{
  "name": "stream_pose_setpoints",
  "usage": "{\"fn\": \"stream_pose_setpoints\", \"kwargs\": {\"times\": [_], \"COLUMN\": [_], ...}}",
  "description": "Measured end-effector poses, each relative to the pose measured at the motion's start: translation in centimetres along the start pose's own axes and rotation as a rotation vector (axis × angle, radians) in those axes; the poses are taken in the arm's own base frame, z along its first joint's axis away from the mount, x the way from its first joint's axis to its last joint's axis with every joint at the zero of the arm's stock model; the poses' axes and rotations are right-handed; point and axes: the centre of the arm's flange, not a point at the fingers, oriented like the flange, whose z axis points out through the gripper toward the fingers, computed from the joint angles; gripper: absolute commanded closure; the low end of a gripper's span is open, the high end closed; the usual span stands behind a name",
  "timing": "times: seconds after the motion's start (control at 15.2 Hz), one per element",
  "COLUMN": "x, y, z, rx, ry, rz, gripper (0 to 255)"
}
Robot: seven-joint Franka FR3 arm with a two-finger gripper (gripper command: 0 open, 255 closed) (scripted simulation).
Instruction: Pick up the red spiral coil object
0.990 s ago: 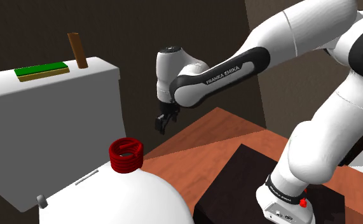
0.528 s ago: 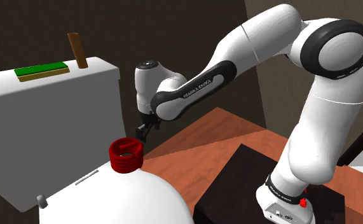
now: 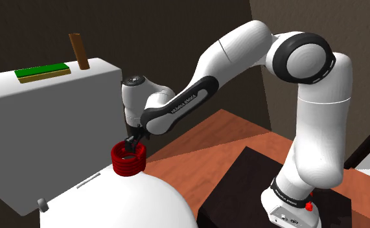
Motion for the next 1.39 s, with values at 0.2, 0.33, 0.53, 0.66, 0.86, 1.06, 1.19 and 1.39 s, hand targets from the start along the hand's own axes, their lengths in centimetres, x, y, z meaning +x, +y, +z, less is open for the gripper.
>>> {"fn": "stream_pose_setpoints", "kwargs": {"times": [0.2, 0.33, 0.53, 0.66, 0.86, 1.06, 1.19, 1.39], "x": [-0.2, -0.3, -0.3, -0.3, -0.3, -0.3, -0.3, -0.1], "y": [-0.2, -0.2, -0.3, -0.3, -0.3, -0.3, -0.2, -0.1], "z": [1.6, 2.6, 2.8, 2.8, 2.8, 2.8, 2.2, 0.8], "rx": [0.000, 0.000, 0.000, 0.000, 0.000, 0.000, 0.000, -0.001], "ry": [0.000, 0.000, 0.001, 0.002, 0.001, 0.002, 0.000, -0.001], "rz": [0.000, 0.000, 0.000, 0.000, 0.000, 0.000, 0.000, 0.000], "gripper": [0, 0, 255, 255, 255, 255, 255, 255]}}
